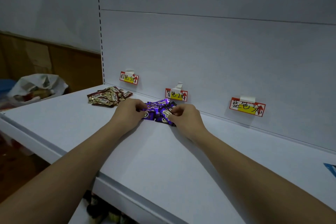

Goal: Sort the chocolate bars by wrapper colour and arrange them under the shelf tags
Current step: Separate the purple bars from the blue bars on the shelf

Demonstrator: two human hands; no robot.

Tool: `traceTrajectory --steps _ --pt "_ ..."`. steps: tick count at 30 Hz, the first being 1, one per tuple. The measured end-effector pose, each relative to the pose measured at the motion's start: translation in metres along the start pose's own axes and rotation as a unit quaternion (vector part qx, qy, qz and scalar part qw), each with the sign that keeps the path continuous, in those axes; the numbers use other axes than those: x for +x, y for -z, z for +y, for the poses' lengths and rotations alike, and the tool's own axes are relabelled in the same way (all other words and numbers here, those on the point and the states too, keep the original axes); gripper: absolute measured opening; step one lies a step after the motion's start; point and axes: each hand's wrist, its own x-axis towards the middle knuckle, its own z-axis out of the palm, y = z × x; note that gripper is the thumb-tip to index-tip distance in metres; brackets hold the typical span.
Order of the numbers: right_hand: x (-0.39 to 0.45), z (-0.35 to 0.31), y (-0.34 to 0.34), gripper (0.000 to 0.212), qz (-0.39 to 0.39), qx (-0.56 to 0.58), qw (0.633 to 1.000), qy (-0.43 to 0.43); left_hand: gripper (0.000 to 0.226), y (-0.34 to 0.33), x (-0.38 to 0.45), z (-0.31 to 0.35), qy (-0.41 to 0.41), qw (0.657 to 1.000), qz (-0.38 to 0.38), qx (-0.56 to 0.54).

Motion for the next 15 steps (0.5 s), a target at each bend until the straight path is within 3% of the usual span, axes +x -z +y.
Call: traceTrajectory --steps 6,15 --pt "-0.005 -0.001 0.000 0.014 0.022 -0.063 0.997 0.023 0.038 0.000 -0.003 0.000 -0.005 0.998 0.016 0.057" --pt "-0.032 -0.004 0.049 0.021 -0.039 -0.112 0.992 0.042 0.035 0.000 -0.032 0.045 -0.045 0.988 0.012 0.145"
